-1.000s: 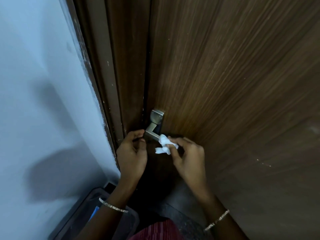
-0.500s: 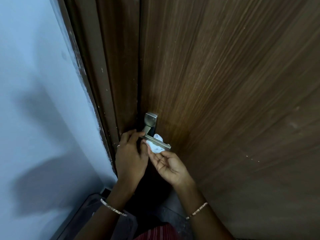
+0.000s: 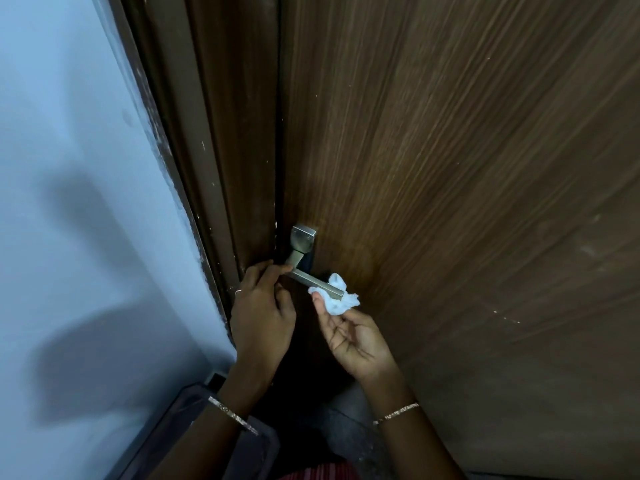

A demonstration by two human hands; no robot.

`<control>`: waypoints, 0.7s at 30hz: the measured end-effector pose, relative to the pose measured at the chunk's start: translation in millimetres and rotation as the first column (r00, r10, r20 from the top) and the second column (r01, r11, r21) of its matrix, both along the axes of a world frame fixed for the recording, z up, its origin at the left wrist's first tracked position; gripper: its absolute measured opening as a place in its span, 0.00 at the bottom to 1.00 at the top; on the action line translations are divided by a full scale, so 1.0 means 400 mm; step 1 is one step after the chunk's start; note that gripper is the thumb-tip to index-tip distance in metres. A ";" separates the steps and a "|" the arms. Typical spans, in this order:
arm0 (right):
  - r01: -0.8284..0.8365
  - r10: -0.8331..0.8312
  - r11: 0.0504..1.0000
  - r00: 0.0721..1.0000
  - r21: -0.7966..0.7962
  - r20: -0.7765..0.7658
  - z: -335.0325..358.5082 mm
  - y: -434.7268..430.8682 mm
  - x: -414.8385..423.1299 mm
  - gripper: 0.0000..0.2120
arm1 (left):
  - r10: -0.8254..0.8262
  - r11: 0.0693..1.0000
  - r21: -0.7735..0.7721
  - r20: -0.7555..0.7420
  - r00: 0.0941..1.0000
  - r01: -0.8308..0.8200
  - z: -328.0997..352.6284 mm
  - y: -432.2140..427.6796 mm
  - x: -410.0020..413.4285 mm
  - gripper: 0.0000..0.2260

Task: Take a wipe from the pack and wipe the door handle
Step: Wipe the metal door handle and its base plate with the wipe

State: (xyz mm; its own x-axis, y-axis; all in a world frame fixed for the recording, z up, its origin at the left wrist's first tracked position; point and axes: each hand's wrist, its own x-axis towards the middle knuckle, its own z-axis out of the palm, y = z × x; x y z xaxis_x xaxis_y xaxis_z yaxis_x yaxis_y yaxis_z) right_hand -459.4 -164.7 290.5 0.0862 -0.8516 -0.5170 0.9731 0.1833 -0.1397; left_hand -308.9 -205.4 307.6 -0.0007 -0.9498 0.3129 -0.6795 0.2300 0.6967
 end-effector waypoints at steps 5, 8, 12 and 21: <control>0.068 -0.069 0.997 0.997 -0.024 -0.034 0.014 0.052 -0.041 0.19 | -0.010 1.000 -0.008 -0.012 1.000 0.010 0.006 0.013 -0.001 0.16; 0.046 -0.053 0.998 0.985 -0.051 -0.163 0.028 0.078 -0.054 0.14 | -0.034 0.999 -0.036 -0.074 0.997 0.032 0.006 0.040 -0.004 0.15; 0.025 -0.013 1.000 0.850 0.017 -0.527 0.064 0.111 -0.051 0.10 | -0.108 0.994 -0.046 -0.217 0.970 0.101 0.008 0.098 -0.012 0.12; 0.019 -0.048 0.999 0.533 -0.045 -0.845 0.143 0.260 0.063 0.08 | -0.186 0.903 0.204 -0.608 0.772 0.379 0.034 0.258 -0.003 0.11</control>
